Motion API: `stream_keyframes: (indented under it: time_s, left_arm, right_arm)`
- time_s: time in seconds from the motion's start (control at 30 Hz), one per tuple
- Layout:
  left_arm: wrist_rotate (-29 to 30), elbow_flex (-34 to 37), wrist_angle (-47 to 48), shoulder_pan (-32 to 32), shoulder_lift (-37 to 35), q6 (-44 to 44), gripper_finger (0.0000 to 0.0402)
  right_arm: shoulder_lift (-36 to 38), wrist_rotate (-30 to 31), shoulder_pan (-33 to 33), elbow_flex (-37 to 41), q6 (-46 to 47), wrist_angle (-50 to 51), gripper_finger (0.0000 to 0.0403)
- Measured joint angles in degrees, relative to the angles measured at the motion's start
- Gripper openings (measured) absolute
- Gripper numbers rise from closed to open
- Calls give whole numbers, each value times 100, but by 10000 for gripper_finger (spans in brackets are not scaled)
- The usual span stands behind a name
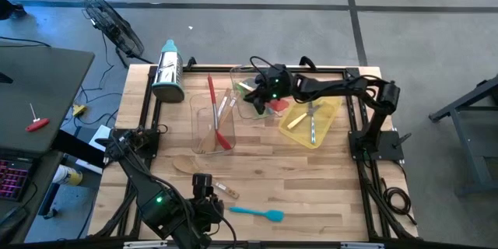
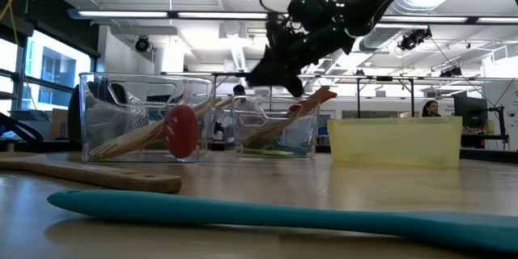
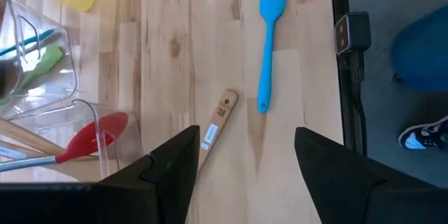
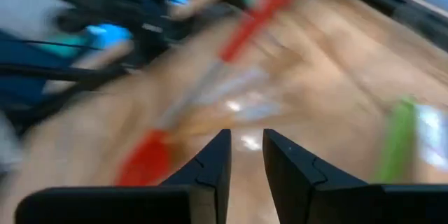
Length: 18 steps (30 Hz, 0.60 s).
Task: Pick & Place Kitchen Items
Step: Put the blue spatula into the top right transparent bin
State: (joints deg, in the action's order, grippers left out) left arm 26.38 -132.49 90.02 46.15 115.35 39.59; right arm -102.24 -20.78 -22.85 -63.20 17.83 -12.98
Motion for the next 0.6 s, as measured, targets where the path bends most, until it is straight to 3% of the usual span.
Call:
stream_keyframes:
  time_s: [0.07,0.2,0.3,0.47,0.6]
  left_arm:
    - [-29,49,-11,4,0,47,228]
    - [-66,340,-2,7,10,116,228]
    - [-71,582,-10,0,11,154,228]
    - [-7,1048,-342,0,9,264,228]
    - [-3,1290,-627,0,11,293,228]
  right_arm:
    - [69,-877,17,0,-7,-328,75]
    - [213,-3447,230,0,-134,-871,75]
    - [300,-4797,571,0,24,-1003,75]
    - [300,-6041,1306,2,359,-859,72]
    - [297,-6168,1986,23,371,-354,68]
